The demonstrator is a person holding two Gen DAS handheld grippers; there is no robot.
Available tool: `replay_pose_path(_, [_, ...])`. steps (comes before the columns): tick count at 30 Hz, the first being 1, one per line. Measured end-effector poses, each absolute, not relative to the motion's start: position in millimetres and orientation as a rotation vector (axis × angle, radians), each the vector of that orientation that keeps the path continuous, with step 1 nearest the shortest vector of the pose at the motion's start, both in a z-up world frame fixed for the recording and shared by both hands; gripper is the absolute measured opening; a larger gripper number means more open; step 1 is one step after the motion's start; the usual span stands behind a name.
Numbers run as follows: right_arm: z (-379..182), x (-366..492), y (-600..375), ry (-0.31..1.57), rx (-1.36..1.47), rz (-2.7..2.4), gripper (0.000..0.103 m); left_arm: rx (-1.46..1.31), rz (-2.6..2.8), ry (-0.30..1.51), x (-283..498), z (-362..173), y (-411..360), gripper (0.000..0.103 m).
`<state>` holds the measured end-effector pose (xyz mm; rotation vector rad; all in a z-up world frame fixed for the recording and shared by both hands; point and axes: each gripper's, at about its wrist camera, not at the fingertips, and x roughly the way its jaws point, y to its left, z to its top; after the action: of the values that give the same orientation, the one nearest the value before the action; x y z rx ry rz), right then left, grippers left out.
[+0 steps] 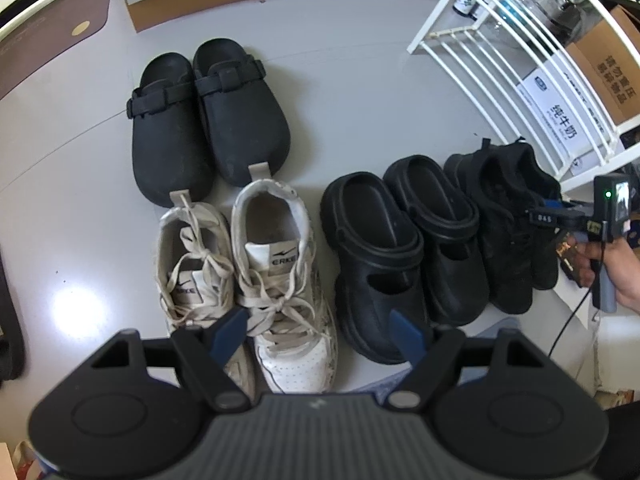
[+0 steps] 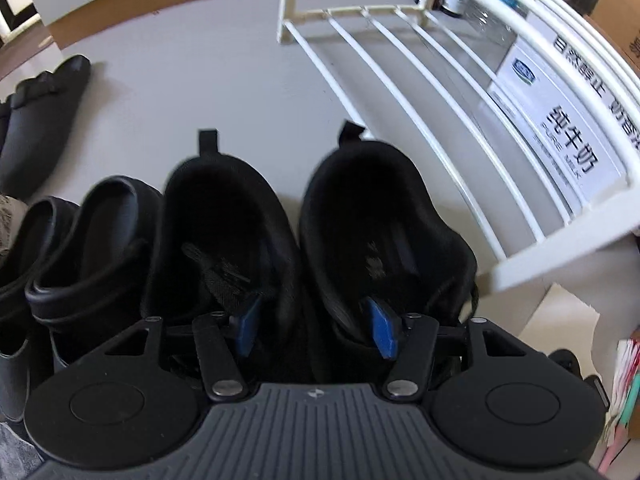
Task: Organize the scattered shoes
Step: 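Close the right tool on both sneaker heels and lift them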
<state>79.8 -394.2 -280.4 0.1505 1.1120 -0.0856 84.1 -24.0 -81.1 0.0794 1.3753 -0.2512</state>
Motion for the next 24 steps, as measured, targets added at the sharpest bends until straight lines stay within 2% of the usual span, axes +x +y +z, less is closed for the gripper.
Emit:
replay_pose_path(8, [-280,85,-413,1.053,0.181,0.001,0.059,0.082,-0.248,1.379,86,-82,-24,0.081])
replay_pose_path(13, [-287,84,-415,1.053,0.238,0.015,0.049,0.082,-0.254,1.385,87,-83,-25,0.081])
replay_pose_path(24, [-298,74,-408,0.987,0.148,0.035,0.048,0.037,-0.256,1.394,96,-91,-36,0.081])
